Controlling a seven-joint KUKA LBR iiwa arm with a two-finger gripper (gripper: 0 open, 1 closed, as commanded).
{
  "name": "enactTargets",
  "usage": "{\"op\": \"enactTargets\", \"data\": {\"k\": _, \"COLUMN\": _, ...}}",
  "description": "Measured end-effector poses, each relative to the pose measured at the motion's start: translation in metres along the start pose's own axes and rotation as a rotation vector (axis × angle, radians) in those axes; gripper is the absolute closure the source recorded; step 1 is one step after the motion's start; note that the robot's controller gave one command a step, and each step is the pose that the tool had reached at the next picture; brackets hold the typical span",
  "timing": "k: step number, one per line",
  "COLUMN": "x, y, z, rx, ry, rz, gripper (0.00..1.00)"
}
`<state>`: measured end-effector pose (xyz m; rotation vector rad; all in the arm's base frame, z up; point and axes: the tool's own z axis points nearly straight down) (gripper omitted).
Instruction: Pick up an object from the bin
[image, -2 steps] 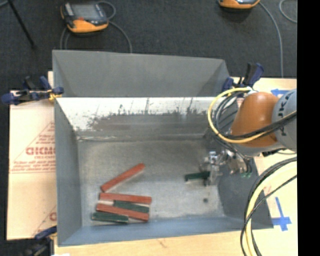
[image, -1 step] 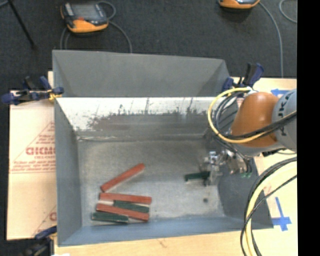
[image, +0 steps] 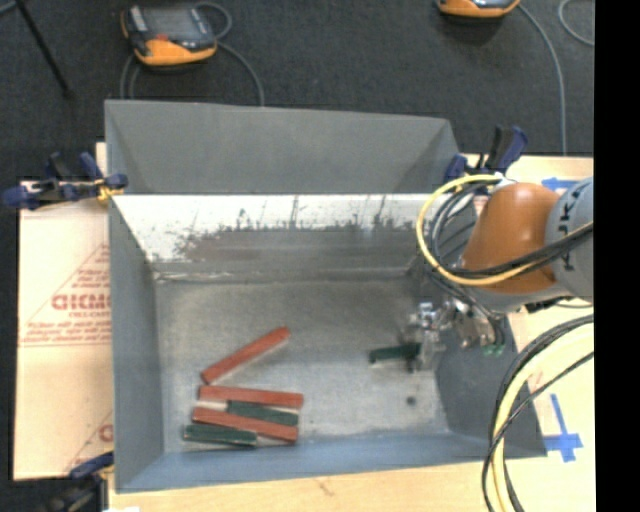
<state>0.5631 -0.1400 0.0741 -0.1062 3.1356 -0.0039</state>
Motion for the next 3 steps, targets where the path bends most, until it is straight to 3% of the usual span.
{"op": "enactTargets", "data": {"k": 1, "x": 0.001, "y": 0.000, "z": -0.011, "rx": -0.002, "ry": 0.006, "rz": 0.000, "gripper": 1.00}}
{"op": "enactTargets", "data": {"k": 3, "x": -0.001, "y": -0.001, "z": -0.042, "rx": 0.001, "ry": -0.002, "rz": 0.002, "gripper": 1.00}}
